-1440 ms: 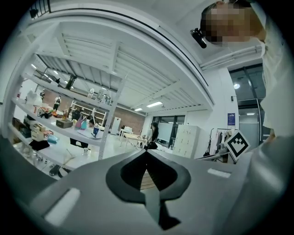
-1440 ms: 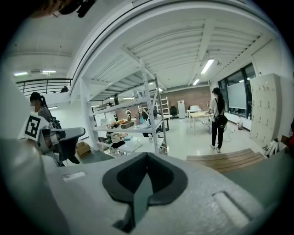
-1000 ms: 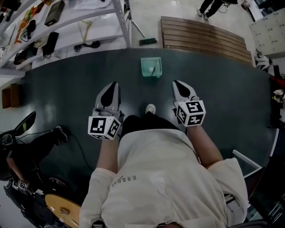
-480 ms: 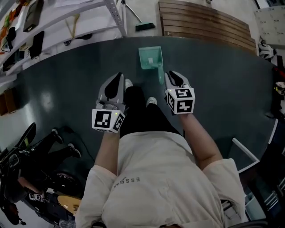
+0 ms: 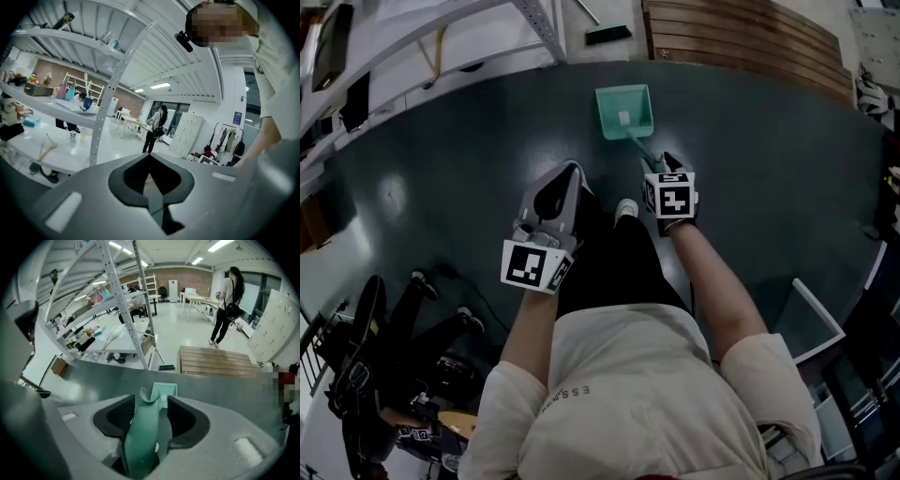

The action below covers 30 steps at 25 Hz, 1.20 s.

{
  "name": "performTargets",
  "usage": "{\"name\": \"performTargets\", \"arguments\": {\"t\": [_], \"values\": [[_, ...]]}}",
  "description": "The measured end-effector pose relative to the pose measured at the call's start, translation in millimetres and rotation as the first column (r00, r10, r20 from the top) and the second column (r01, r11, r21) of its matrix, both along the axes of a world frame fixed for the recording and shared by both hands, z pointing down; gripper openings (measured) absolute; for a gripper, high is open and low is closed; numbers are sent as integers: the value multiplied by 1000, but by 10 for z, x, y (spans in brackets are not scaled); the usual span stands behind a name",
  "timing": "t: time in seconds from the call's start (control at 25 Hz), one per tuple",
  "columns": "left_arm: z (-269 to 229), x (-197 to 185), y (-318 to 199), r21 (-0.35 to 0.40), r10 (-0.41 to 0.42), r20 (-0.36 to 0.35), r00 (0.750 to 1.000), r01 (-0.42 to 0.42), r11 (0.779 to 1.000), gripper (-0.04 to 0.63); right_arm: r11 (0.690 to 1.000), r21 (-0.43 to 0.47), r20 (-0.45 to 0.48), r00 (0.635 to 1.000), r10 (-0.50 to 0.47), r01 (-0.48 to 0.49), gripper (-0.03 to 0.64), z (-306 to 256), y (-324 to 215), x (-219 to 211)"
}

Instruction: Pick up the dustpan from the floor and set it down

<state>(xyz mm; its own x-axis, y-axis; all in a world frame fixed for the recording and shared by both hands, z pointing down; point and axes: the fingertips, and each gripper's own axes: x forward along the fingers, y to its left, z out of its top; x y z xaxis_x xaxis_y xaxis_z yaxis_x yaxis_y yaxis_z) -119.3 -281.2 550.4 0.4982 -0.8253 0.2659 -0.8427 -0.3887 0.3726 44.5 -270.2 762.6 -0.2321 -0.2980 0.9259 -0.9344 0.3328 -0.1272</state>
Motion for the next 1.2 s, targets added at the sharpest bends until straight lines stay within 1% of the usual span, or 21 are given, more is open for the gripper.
{"name": "performTargets", "arguments": {"t": [0.08, 0.2, 0.32, 0.44, 0.52, 0.6, 0.76, 0.84, 1.08, 1.2], "values": [[103, 1, 0, -24, 6, -6, 1000, -6, 1000, 9, 999, -48, -19, 1000, 1, -2, 199, 166, 5, 9], [205, -42, -23, -39, 9, -13, 1000, -10, 999, 9, 994, -109, -17, 999, 28, -30, 198, 336, -12, -22], [264, -65, -6, -46, 5, -15, 1000, -5, 999, 9, 990, -126, -22, 998, 55, -58, 191, 363, -14, -4], [270, 31, 62, -49, -8, -19, 1000, 7, 999, 9, 991, -101, -64, 995, 81, -87, 134, 347, -2, 217], [244, 45, 84, -46, -3, -22, 1000, 2, 999, 9, 994, -73, -109, 991, 75, -84, 102, 316, -13, 319], [212, 23, 94, -38, 0, -18, 1000, -1, 999, 9, 996, -48, -132, 989, 62, -69, 77, 267, -41, 353], [120, -143, 116, -35, -11, -19, 1000, 10, 999, 9, 994, -62, -127, 988, 82, -90, 75, 68, 7, 272], [47, -168, 168, -23, -14, -26, 1000, 13, 1000, 9, 995, -59, -121, 990, 78, -85, 75, -102, 66, 256], [-289, -82, 461, 33, -2, -15, 1000, 2, 999, 9, 998, 18, -65, 996, 62, -61, 75, -759, 361, 323], [-490, -76, 586, 64, -18, -19, 1000, 19, 998, 9, 996, 65, -39, 997, 61, -58, 75, -1108, 451, 407]]}}
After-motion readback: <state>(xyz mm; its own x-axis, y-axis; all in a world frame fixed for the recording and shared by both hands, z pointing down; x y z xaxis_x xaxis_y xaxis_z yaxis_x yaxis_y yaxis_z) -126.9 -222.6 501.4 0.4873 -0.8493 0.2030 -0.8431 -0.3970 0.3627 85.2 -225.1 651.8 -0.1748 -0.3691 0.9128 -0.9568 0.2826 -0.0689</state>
